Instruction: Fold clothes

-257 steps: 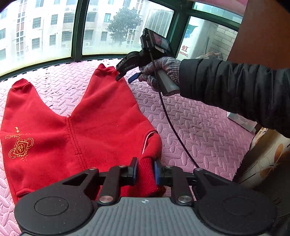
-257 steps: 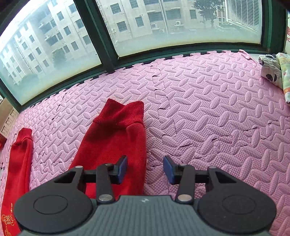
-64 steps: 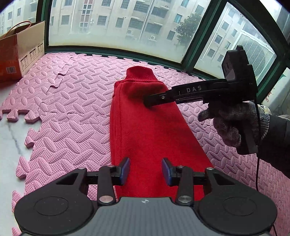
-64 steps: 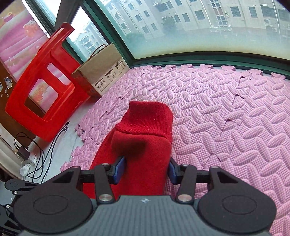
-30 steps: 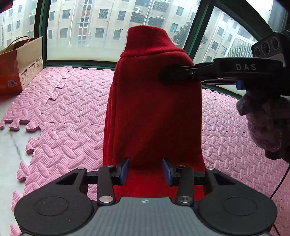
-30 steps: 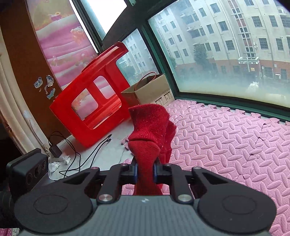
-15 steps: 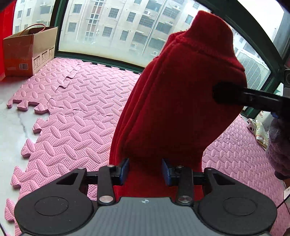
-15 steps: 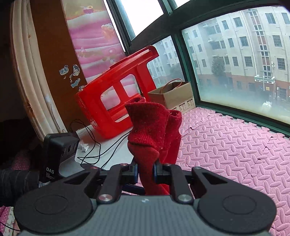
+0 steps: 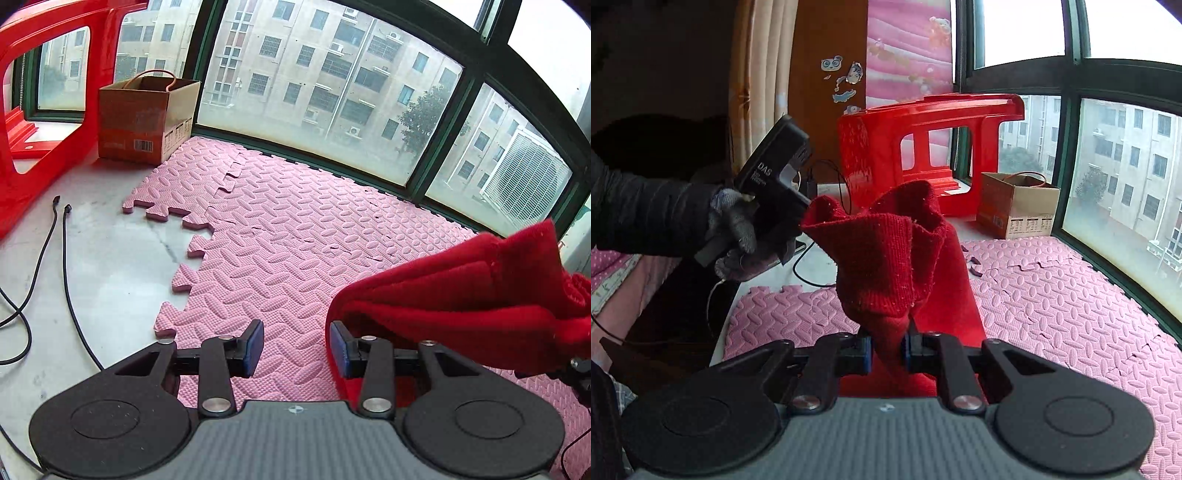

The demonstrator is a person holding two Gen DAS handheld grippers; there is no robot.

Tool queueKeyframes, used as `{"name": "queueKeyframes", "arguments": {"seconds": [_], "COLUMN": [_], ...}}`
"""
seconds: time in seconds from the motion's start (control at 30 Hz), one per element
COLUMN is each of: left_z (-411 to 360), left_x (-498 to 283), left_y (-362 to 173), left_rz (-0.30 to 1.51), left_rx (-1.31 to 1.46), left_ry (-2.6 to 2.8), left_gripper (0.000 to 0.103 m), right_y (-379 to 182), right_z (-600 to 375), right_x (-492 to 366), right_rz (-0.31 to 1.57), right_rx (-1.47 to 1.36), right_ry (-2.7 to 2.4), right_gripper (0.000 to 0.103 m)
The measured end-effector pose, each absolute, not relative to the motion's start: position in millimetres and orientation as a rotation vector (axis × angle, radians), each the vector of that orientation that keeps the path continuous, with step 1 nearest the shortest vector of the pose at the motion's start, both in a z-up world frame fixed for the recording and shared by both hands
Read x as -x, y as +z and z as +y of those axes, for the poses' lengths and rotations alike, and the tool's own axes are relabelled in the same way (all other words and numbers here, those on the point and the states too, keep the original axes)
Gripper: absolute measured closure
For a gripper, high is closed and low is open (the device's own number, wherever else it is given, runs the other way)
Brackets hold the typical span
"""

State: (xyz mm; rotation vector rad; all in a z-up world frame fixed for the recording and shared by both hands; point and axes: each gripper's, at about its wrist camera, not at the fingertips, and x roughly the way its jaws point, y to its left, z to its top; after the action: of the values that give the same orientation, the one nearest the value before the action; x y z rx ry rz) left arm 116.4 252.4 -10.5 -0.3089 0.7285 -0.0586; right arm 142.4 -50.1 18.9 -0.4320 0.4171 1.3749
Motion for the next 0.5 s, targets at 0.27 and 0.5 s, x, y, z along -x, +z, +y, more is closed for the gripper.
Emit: {"name": "queueKeyframes", "arguments": {"seconds": [0.27,0.5], "left_z": [250.3,226.5], "left_x": [-82.8,-68.8], "left_y": [7.7,29.7], "left_rz": [0.693,0.651], "left_rx": [0.296,0.289], "left_ry": [-0.089,-0.191], "left_gripper": [0.060,0.058], "right_y": [-7.9,7.1], "right_z": [-58.1,-72.1], "right_x": [-75.1,-56.1], "right_rz": [0.413,0.492], "right_rx": [0.659,0.650], "right_ry": [1.396,1.392], "right_gripper": [0.066,0.064]}}
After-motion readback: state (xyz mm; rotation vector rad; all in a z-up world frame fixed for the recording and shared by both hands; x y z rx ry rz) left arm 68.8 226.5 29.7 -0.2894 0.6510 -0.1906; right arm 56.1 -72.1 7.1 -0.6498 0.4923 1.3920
